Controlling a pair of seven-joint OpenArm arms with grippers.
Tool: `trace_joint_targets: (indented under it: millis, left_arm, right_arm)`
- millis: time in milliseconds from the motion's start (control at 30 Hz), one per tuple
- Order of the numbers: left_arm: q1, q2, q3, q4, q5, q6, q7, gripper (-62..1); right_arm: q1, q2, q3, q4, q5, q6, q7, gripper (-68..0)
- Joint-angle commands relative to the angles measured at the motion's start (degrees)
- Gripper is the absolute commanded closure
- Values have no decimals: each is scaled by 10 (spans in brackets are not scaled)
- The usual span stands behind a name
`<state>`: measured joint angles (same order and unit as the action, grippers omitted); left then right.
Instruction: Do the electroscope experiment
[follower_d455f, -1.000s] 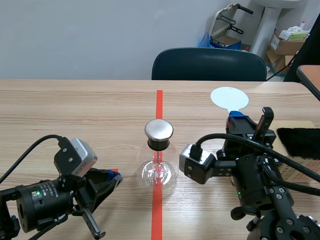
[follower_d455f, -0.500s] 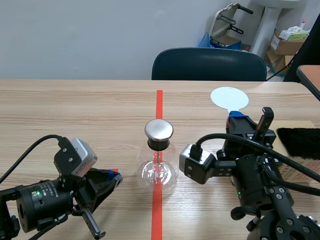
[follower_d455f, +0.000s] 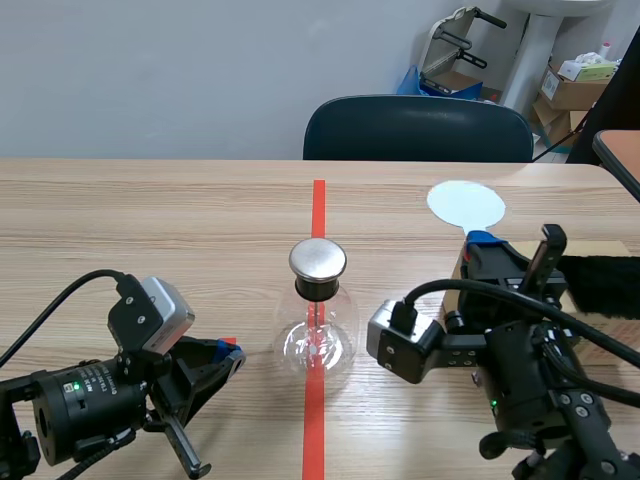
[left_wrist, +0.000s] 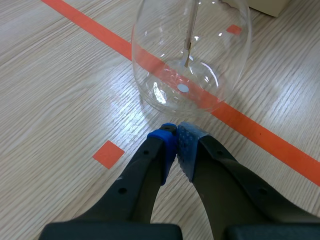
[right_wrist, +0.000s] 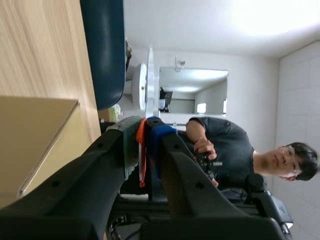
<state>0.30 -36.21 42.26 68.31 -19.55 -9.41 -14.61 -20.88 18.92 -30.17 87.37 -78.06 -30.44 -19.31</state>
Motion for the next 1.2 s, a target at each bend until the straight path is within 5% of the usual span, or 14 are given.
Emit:
trace_joint_targets:
  millis: [0,567,1167]
  left_arm:
    - [-3,1,2,6,-3,-2,-6,-15]
    - [-3,1,2,6,-3,-2,-6,-15]
    - [-3,1,2,6,-3,-2,-6,-15]
  right_arm:
    - [2,9,7,14,-4,-4,10,-9]
    - [-13,9,36,14,-4,-13,226,-9]
    - [-12,9,36,14,-4,-16,366,-9]
